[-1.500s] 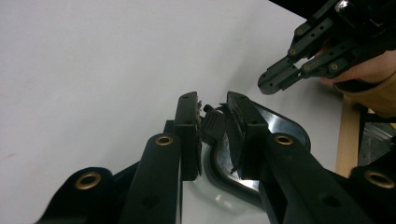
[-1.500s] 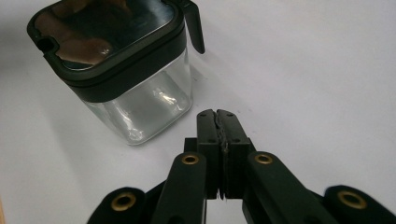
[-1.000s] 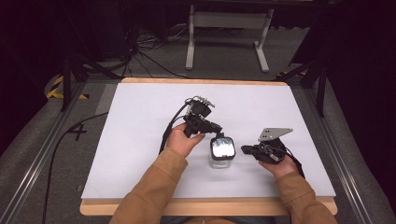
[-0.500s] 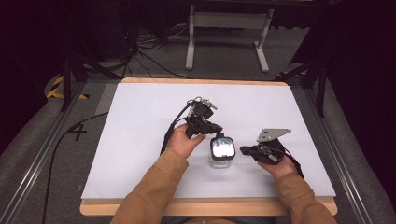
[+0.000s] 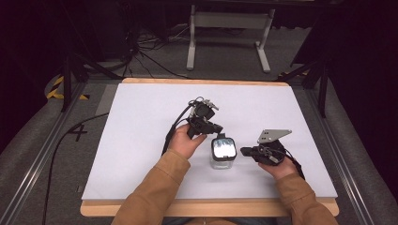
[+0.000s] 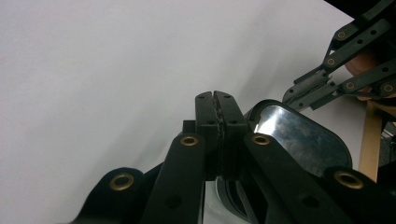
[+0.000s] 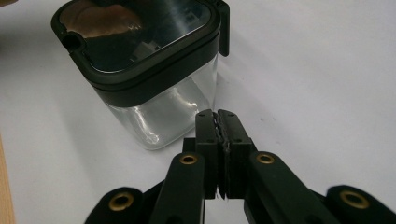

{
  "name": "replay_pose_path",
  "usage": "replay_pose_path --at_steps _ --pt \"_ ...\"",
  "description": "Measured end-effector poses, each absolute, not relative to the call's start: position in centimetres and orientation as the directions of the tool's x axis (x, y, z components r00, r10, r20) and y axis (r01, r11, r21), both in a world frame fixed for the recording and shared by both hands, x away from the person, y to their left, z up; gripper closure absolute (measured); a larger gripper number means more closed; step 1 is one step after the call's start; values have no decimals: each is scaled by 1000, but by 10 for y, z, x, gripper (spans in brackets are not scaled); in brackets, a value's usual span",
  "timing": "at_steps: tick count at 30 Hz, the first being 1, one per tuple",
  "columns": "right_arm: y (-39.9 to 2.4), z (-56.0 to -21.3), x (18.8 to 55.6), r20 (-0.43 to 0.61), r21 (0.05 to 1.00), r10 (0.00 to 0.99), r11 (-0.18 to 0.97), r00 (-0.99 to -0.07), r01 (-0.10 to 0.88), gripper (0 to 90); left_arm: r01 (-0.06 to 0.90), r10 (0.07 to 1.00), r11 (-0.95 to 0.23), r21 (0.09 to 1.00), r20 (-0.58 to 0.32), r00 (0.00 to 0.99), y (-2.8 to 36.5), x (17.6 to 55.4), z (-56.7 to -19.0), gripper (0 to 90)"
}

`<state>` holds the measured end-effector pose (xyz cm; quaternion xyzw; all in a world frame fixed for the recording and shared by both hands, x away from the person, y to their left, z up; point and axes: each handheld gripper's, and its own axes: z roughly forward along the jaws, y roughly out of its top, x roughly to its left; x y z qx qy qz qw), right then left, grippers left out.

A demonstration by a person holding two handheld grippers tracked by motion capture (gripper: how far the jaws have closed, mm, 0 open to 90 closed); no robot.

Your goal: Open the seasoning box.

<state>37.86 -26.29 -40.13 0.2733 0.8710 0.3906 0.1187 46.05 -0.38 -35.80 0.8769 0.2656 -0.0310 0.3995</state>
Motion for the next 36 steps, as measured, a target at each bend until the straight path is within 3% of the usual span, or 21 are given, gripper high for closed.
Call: replay_pose_path --at_steps 25,36 --pt "-258 -396 374 -14 748 551 560 -834 357 881 485 434 -546 683 -265 861 -7 461 -358 896" --pt "-251 -377 360 -56 793 527 539 -848 283 896 497 442 -540 680 -274 854 -8 462 -360 896"
